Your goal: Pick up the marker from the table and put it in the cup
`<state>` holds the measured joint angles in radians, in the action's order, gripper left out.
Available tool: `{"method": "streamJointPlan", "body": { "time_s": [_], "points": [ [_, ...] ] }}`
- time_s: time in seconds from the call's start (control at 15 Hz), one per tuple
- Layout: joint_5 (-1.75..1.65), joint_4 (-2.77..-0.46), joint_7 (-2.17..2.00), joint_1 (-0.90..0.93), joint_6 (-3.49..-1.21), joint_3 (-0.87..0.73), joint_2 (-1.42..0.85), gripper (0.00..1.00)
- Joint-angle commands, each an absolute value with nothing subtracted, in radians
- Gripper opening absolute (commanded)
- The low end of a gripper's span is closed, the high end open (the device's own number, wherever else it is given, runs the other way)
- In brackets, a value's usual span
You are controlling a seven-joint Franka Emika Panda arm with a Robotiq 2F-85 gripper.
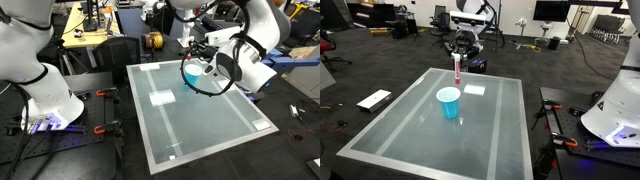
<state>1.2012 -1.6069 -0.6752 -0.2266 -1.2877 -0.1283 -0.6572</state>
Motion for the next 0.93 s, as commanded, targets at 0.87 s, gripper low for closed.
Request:
{"method": "streamJointPlan", "body": {
  "time_s": [0.87],
  "points": [
    [1.279, -1.570, -0.648, -0.224, -1.351, -0.146, -0.769, 0.05]
  ]
}}
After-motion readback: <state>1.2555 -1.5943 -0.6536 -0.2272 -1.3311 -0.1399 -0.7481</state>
